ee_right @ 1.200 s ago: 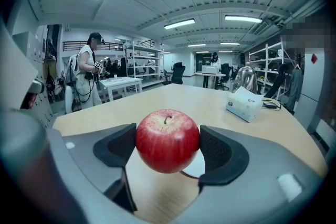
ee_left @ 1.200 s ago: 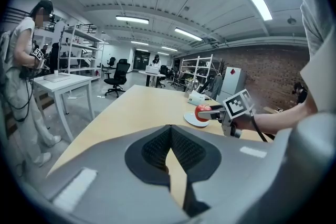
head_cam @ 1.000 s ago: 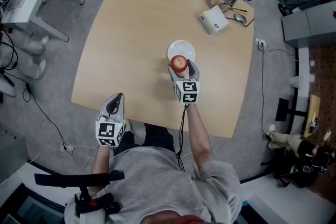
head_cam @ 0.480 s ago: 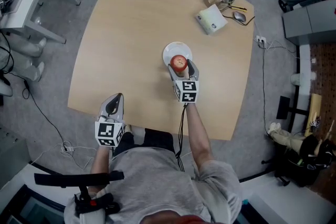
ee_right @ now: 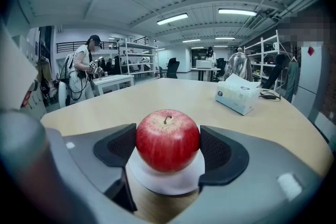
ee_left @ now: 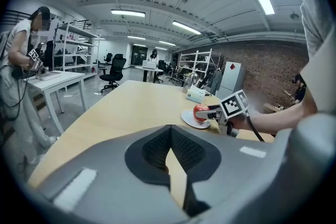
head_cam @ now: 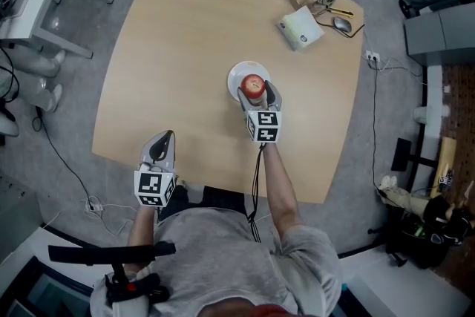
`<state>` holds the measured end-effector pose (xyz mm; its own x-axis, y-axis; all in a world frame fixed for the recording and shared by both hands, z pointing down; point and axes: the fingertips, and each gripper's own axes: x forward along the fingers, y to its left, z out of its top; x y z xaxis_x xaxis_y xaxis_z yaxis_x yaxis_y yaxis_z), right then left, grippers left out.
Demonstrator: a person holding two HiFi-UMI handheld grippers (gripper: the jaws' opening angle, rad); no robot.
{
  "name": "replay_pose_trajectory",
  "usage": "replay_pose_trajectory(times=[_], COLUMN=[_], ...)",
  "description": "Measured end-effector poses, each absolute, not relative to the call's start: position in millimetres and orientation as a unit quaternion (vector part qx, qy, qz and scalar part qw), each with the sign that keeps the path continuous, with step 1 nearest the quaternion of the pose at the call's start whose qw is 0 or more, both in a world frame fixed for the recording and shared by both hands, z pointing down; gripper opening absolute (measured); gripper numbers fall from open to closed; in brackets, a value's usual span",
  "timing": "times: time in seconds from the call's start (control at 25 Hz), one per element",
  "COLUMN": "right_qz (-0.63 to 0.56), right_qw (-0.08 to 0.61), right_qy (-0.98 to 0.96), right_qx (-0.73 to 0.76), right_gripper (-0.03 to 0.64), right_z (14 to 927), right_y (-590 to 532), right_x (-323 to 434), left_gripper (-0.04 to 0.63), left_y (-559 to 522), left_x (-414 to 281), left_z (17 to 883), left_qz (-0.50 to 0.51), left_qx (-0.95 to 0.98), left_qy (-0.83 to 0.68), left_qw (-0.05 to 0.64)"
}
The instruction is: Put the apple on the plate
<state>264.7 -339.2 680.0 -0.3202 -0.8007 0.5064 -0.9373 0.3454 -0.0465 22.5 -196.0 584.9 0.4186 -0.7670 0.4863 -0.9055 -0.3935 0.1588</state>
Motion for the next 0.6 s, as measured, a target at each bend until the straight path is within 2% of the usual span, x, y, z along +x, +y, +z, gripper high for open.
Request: replay_pose_trajectory(times=[0.6], right_qz=[0.169], right_qw=[0.204], right_qy=[-0.798], right_qx=[0.541], right_gripper=[0.385], right_z=[693.2], right_y=[-349.5], right_x=[267.8], left_gripper=[0.02], left_y=[-203.9], left_x=[29.7], left_z=[590.4], left_qz=[0.176], left_qx=[0.812], left_qy=[-0.516], left_qw=[0.206])
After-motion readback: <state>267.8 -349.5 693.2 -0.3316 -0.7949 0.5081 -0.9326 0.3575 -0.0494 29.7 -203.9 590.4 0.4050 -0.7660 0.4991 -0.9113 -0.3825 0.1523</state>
